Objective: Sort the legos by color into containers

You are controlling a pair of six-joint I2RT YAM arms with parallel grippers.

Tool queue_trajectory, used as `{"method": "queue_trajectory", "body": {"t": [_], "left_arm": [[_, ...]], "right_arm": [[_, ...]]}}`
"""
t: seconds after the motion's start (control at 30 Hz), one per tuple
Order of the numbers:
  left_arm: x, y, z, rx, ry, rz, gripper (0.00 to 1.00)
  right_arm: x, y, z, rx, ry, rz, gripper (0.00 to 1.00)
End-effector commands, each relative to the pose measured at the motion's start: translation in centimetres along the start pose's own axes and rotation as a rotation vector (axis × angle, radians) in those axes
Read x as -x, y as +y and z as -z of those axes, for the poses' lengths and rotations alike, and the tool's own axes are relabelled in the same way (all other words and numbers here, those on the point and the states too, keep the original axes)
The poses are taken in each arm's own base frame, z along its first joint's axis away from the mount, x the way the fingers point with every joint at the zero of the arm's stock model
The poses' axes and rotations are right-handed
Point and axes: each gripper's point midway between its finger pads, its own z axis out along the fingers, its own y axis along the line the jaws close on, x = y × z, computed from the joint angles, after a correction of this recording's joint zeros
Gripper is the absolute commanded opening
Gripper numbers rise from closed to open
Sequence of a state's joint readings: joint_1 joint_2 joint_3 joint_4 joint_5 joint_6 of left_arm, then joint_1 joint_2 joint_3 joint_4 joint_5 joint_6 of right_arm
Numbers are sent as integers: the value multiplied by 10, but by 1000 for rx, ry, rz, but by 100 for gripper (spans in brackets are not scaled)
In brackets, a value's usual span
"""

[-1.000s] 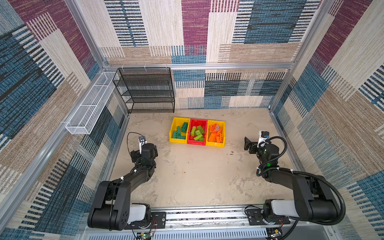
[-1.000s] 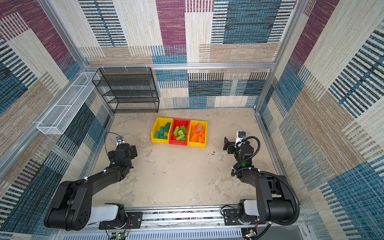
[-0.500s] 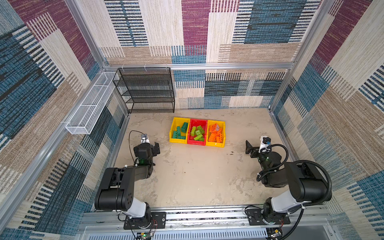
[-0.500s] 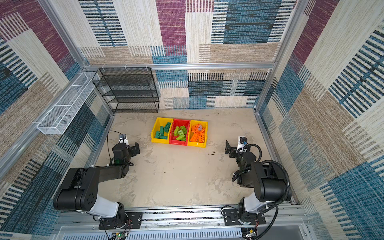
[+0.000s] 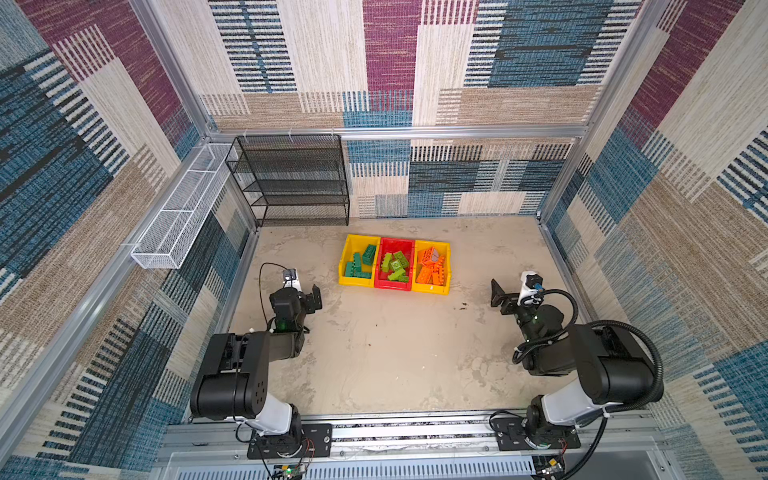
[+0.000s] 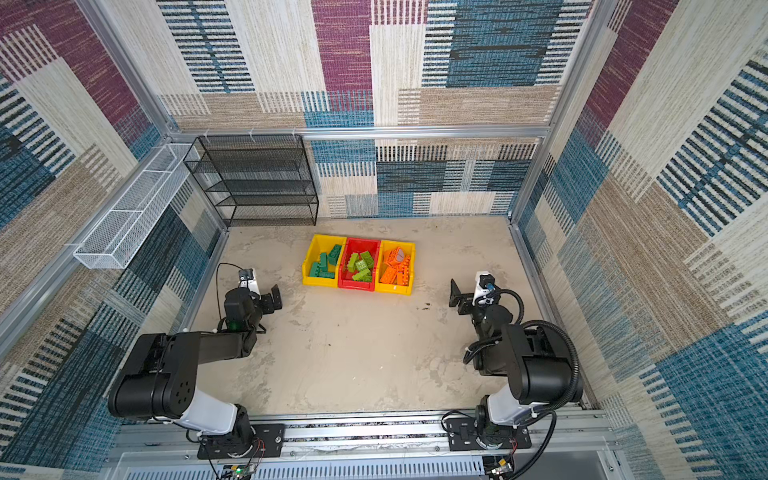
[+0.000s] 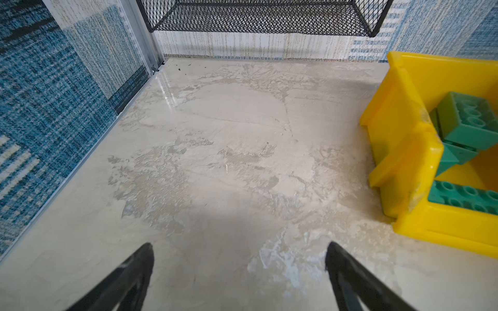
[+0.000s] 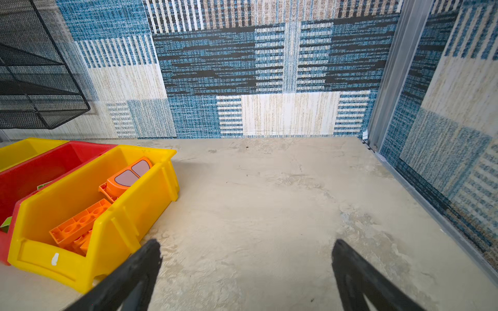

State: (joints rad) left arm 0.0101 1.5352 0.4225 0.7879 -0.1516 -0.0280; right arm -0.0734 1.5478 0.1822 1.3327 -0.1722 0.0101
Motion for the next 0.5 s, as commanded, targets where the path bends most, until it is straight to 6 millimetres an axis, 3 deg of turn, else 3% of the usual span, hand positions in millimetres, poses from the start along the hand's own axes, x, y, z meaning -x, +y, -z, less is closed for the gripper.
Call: {"method": "queue_trajectory", "body": {"t": [0.0, 0.47], "left_arm": [[8, -1, 1, -8, -36, 4, 99], [9, -2, 1, -10, -37, 4, 99]], "right_arm": [[11, 0, 0, -5, -42, 12, 99], [10, 0, -2, -4, -37, 16, 100]]}}
